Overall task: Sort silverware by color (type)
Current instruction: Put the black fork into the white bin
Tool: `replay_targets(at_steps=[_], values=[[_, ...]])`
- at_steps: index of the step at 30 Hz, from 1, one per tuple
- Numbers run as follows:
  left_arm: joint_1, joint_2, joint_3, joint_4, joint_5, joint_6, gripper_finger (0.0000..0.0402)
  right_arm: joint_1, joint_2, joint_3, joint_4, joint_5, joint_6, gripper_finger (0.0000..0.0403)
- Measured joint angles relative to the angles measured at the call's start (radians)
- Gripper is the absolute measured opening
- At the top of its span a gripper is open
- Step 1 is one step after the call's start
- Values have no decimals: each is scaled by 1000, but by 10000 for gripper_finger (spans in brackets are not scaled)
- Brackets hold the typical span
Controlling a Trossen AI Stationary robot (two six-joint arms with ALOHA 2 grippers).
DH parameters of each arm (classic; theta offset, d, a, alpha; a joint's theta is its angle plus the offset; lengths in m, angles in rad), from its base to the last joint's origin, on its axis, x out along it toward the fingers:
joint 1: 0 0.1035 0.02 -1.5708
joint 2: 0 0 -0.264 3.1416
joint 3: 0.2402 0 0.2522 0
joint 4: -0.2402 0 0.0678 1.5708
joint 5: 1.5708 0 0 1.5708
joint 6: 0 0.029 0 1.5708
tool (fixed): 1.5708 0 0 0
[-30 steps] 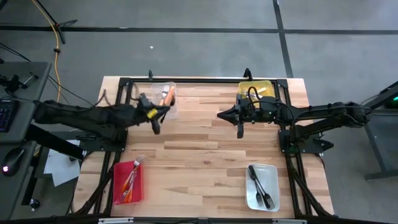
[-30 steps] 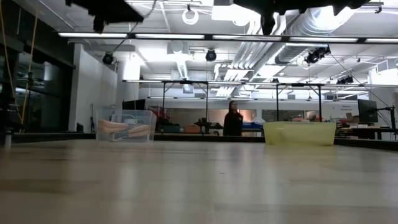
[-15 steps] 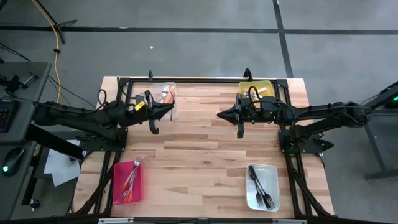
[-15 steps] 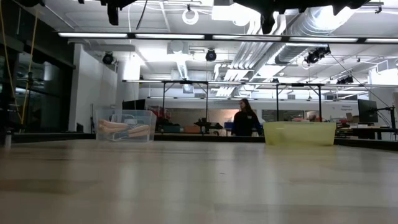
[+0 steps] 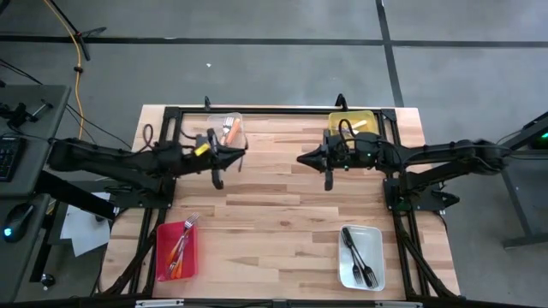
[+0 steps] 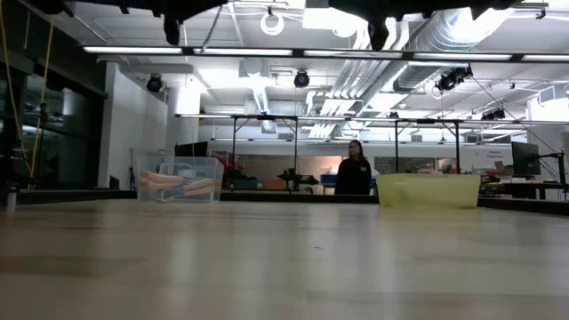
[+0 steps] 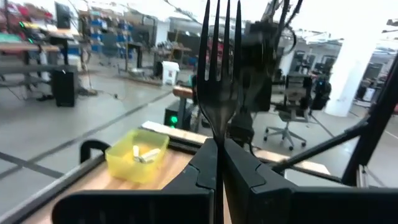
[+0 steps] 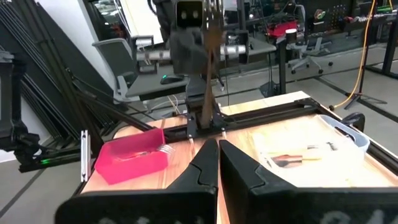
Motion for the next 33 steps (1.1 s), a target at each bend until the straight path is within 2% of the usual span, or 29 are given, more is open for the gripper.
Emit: replay_targets(at_steps=[3,11,16,23,27,33], values=[[6,88,0,70,27,-13,0,0,62,57,4,1,-6,0],[38,301,2,416,44,-31,0,-7,244,226,2,16,-33,0],[41,364,37,433,45,-39,0,-7,302,297,1,16,-35,0],[41,366,50,426,70,-23,0,-27,306,304,2,12,31,8],[46,365,50,427,70,-21,0,-35,306,304,5,-9,92,56],[47,365,50,415,70,-12,0,-30,308,304,26,34,130,184]])
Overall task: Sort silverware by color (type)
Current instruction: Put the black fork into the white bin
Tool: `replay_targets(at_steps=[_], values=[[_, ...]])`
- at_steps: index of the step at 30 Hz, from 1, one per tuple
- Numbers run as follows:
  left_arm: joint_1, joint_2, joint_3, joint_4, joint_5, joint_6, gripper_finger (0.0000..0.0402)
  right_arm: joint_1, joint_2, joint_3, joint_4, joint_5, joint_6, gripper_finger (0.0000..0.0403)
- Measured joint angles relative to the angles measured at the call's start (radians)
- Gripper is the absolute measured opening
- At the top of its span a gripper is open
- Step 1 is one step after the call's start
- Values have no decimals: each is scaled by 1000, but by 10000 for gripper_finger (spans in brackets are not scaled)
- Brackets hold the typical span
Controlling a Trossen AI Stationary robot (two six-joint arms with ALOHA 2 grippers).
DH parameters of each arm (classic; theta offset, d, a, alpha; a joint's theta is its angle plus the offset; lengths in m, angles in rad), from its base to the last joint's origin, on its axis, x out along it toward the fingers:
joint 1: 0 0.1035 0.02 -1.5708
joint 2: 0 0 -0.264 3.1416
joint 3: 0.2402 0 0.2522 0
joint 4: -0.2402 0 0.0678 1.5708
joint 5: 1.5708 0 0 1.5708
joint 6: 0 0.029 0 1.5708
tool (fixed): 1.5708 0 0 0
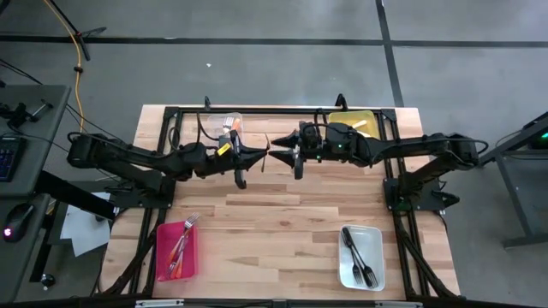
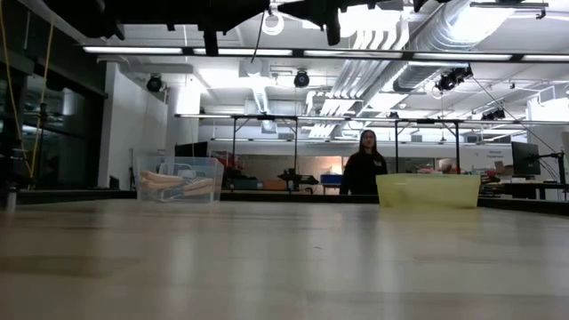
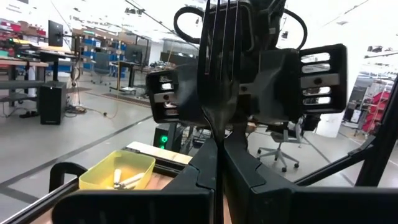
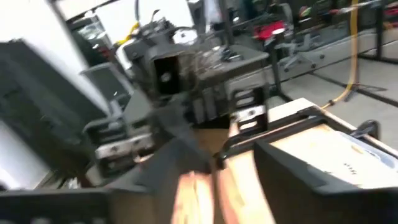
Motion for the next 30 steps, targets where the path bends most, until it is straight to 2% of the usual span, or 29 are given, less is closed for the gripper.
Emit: replay_targets(at_steps=[3,6,10,13,20,24,27,30], values=[[7,0,0,0,10,0,0,6,7,1,4,69,3,245],[16,0,0,0,18,1,0,5,19,2,19,81,14,281],[28,0,0,-9,-6,7,0,5,29,2,57,63,26,290],[32,0,0,-13,-15,27,0,7,43,2,69,98,32,291],[31,5,19,-87,-83,62,0,7,107,36,84,253,53,291],[31,8,57,-156,-110,114,0,7,142,84,33,309,47,280],[31,8,65,-192,-145,133,0,7,146,95,21,318,46,246],[31,8,65,-194,-169,155,0,8,142,96,12,319,48,189]])
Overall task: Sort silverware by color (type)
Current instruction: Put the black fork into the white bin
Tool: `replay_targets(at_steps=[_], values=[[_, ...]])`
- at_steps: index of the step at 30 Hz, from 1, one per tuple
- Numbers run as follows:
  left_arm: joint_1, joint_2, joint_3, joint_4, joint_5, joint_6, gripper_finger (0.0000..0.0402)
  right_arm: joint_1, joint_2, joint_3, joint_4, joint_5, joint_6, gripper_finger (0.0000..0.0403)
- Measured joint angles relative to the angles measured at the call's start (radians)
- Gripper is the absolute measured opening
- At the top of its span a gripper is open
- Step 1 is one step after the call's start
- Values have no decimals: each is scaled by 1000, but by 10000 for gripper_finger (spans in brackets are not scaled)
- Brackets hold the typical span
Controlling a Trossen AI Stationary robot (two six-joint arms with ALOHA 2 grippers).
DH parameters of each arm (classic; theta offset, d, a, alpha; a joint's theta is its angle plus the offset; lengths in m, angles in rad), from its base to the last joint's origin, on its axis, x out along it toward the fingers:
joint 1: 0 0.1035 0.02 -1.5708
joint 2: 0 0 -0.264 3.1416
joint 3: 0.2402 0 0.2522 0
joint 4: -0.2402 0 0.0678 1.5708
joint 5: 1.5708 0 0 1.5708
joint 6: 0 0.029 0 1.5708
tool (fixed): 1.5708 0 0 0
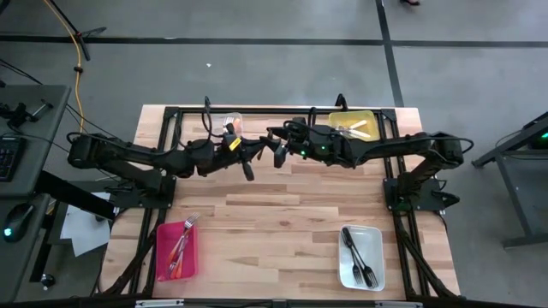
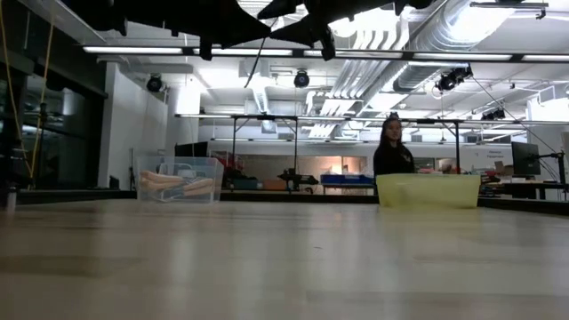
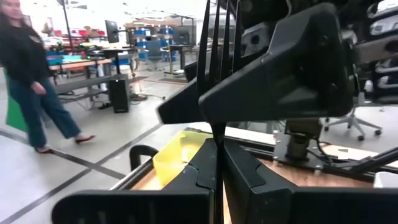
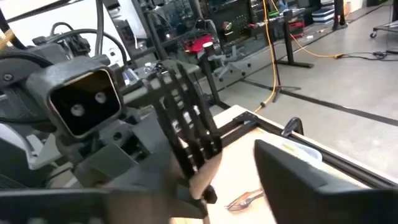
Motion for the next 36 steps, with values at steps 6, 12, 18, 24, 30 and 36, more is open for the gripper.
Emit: replay_targets(at_steps=[6,12,18,24,30,36], values=[[0,0,0,-3,-22,11,0,2,-15,0,-35,1,-1,27],[1,0,0,2,-25,20,6,3,-24,0,-39,3,-9,7],[3,-1,0,-14,-29,-14,35,2,-29,0,-50,4,-34,2],[8,-77,0,-157,0,-75,110,-1,-88,0,-167,4,-87,1],[6,-253,0,-353,77,-79,171,-12,-202,0,-418,4,-154,1],[-2,-447,-13,-430,184,-143,182,-13,-303,0,-679,3,-160,0]])
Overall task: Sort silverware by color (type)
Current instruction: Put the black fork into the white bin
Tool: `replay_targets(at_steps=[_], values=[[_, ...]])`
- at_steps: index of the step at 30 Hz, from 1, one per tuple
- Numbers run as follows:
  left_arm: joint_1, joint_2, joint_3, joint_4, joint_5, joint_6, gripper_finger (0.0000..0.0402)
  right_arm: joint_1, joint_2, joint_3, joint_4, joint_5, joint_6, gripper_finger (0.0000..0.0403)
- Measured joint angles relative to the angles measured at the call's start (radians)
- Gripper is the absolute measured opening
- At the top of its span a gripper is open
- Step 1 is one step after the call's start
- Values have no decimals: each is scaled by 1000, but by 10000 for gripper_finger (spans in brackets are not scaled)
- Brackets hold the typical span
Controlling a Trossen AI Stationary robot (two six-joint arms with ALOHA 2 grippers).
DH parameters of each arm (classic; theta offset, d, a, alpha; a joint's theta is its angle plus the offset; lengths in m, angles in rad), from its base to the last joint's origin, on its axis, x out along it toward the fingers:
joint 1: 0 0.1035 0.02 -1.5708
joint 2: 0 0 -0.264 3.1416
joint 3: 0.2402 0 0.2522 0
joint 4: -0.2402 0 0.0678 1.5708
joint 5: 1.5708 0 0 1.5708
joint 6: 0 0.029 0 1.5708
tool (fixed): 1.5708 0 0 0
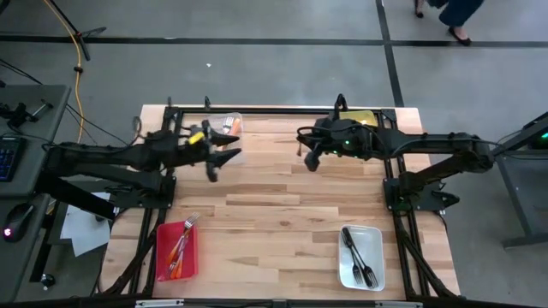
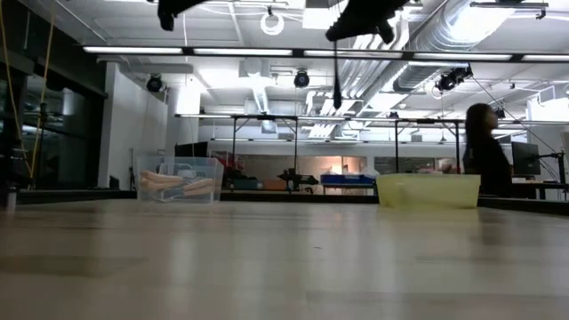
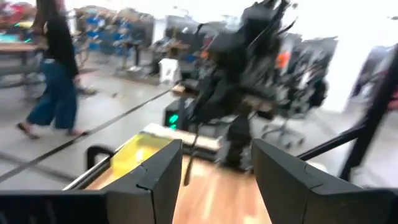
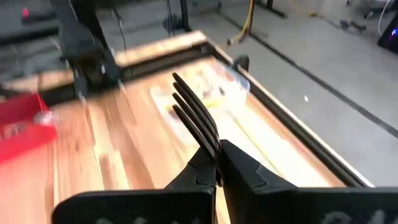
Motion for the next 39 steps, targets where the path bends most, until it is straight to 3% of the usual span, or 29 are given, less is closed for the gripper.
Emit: replay_targets(at_steps=[4,9,15,18,25,29,33,39], values=[[-29,-84,-46,0,34,-38,172,6,-50,0,-78,-16,-1,0],[-78,-144,-125,68,48,-85,146,10,-88,-2,-127,-112,-26,0],[-100,-186,-194,155,36,-123,57,11,-152,-151,47,-270,27,0],[-100,-191,-196,161,38,-143,9,20,-181,-200,99,-268,64,0],[-99,-192,-196,161,37,-143,2,47,-190,-208,112,-247,85,0],[-99,-192,-196,161,37,-144,1,47,-186,-202,106,-167,140,0],[-99,-192,-196,160,37,-145,1,-18,-132,-78,-24,-95,108,0],[-99,-192,-196,148,37,-141,0,-245,25,179,-445,-25,17,0]])
